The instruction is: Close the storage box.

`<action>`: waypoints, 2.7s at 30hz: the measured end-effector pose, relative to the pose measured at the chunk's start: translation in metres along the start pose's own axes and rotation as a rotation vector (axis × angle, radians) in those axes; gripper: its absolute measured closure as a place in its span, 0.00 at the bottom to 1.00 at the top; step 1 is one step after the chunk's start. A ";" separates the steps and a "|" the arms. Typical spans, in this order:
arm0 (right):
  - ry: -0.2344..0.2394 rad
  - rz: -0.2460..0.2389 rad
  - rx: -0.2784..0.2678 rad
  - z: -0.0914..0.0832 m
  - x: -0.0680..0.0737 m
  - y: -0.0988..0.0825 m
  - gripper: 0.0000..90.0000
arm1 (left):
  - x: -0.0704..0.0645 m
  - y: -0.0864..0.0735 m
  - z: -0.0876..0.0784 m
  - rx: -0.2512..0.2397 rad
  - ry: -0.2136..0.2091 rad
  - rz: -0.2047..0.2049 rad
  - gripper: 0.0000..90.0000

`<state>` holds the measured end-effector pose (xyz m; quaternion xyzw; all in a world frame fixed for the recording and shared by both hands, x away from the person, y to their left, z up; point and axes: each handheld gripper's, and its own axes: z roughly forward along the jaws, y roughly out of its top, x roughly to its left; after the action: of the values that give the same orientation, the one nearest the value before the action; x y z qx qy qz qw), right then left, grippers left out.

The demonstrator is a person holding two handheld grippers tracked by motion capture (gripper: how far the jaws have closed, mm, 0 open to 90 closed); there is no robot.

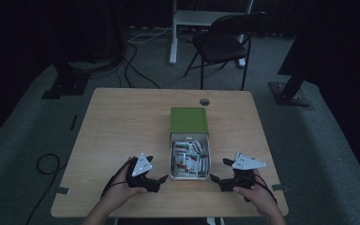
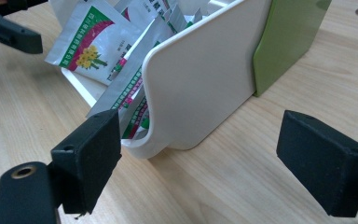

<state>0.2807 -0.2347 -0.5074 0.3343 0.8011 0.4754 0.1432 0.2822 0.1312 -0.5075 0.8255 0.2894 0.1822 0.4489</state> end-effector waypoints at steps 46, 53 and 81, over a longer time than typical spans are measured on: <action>-0.018 0.026 -0.043 0.014 -0.013 0.010 0.15 | 0.009 0.023 0.027 -0.035 0.004 0.007 0.11; -0.020 0.018 -0.044 0.016 -0.014 0.012 0.15 | 0.011 0.023 0.029 -0.032 0.005 -0.007 0.11; -0.044 0.027 -0.045 0.024 -0.022 0.018 0.15 | 0.022 0.025 0.036 -0.040 0.025 -0.048 0.11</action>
<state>0.3170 -0.2276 -0.5062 0.3521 0.7824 0.4874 0.1621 0.3270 0.1122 -0.5043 0.8067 0.3111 0.1874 0.4662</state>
